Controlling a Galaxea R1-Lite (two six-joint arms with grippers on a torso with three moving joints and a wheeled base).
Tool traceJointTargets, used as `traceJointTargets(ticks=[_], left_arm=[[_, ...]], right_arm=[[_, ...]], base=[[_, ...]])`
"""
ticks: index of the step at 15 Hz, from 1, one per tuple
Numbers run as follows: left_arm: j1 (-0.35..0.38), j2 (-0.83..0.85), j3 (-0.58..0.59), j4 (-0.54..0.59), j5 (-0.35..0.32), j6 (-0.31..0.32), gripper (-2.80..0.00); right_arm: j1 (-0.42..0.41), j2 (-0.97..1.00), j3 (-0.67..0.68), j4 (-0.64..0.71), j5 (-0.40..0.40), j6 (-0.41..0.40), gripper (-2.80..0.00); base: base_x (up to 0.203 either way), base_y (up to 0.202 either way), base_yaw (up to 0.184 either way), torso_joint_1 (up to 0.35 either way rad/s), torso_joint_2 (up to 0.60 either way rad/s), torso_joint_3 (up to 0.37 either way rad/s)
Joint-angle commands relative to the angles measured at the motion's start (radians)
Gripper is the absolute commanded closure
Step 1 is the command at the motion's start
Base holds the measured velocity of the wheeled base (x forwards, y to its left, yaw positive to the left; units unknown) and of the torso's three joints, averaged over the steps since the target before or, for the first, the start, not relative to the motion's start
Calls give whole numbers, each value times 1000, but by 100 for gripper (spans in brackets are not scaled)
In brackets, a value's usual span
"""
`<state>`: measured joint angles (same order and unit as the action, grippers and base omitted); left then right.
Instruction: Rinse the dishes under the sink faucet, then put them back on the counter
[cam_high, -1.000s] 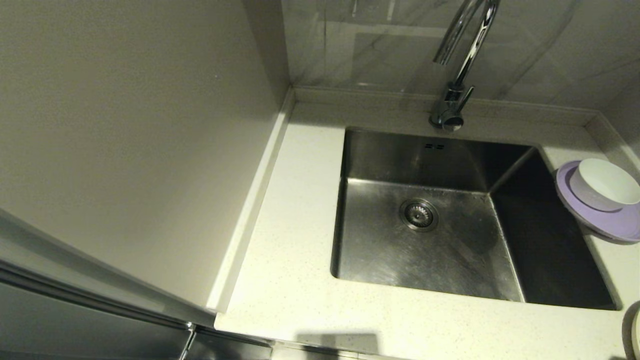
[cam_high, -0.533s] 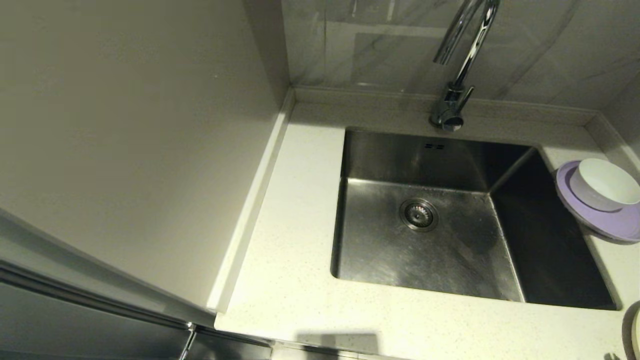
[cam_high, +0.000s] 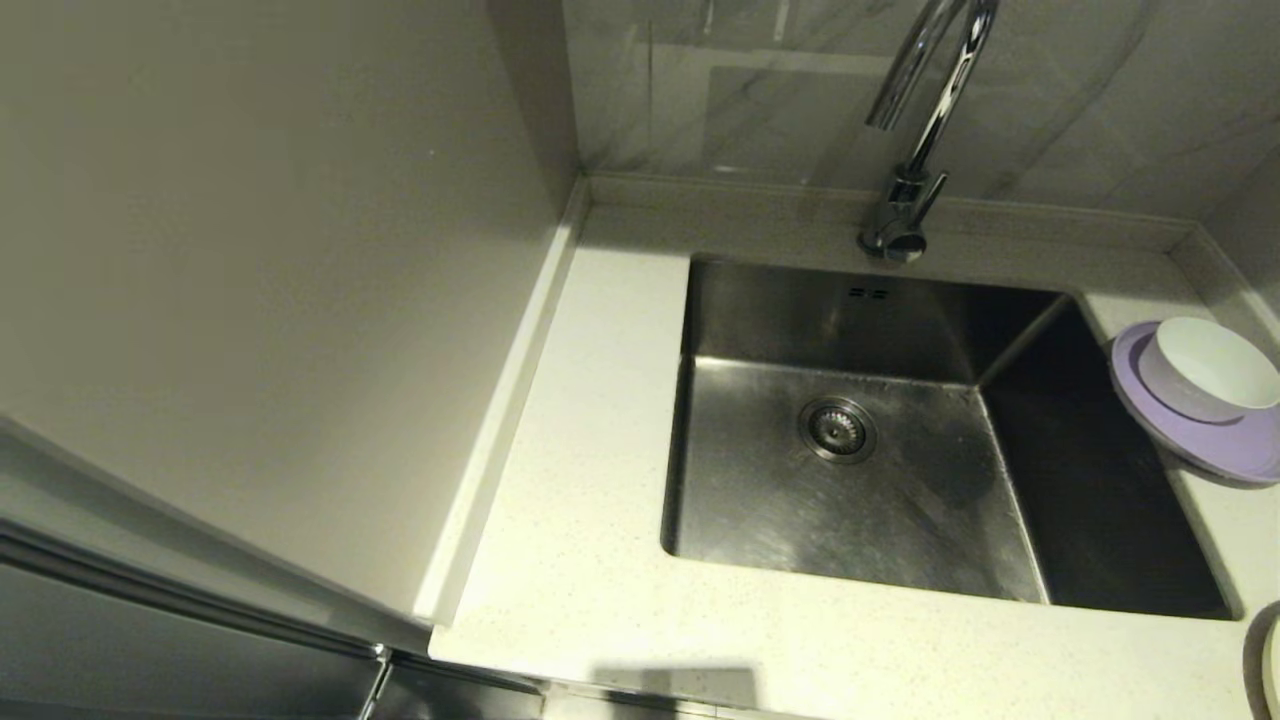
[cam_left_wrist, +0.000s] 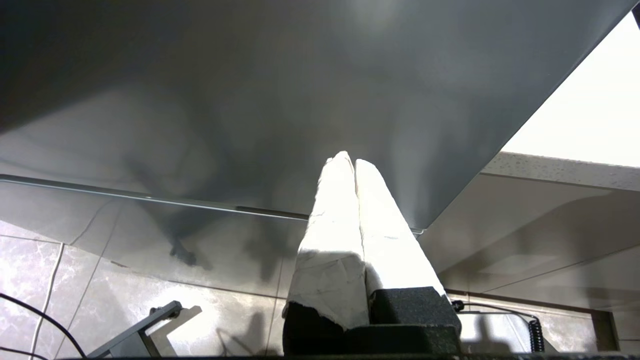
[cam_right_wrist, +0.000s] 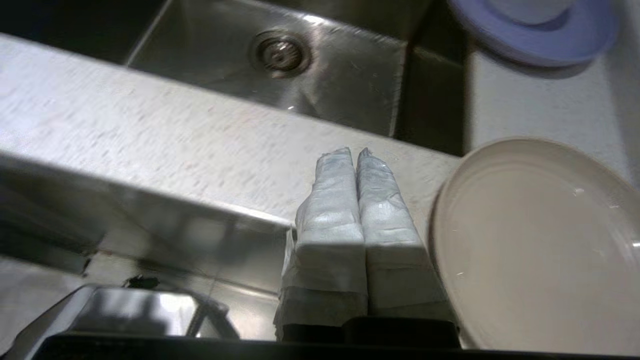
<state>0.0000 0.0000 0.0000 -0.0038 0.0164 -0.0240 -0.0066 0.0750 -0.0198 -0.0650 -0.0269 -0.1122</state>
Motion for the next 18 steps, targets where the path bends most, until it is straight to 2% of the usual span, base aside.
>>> traceJointTargets(ticks=[1, 8, 18], left_arm=[[0, -3, 0, -1, 0, -1, 0], [0, -3, 0, -1, 0, -1, 0], [0, -3, 0, -1, 0, -1, 0]], right_arm=[[6, -79, 16, 51, 40, 4, 0], [8, -75, 18, 68, 46, 69, 0], [8, -75, 18, 68, 44, 78, 0]], base=[[0, 0, 0, 0, 0, 0], [0, 0, 0, 0, 0, 0], [0, 0, 0, 0, 0, 0]])
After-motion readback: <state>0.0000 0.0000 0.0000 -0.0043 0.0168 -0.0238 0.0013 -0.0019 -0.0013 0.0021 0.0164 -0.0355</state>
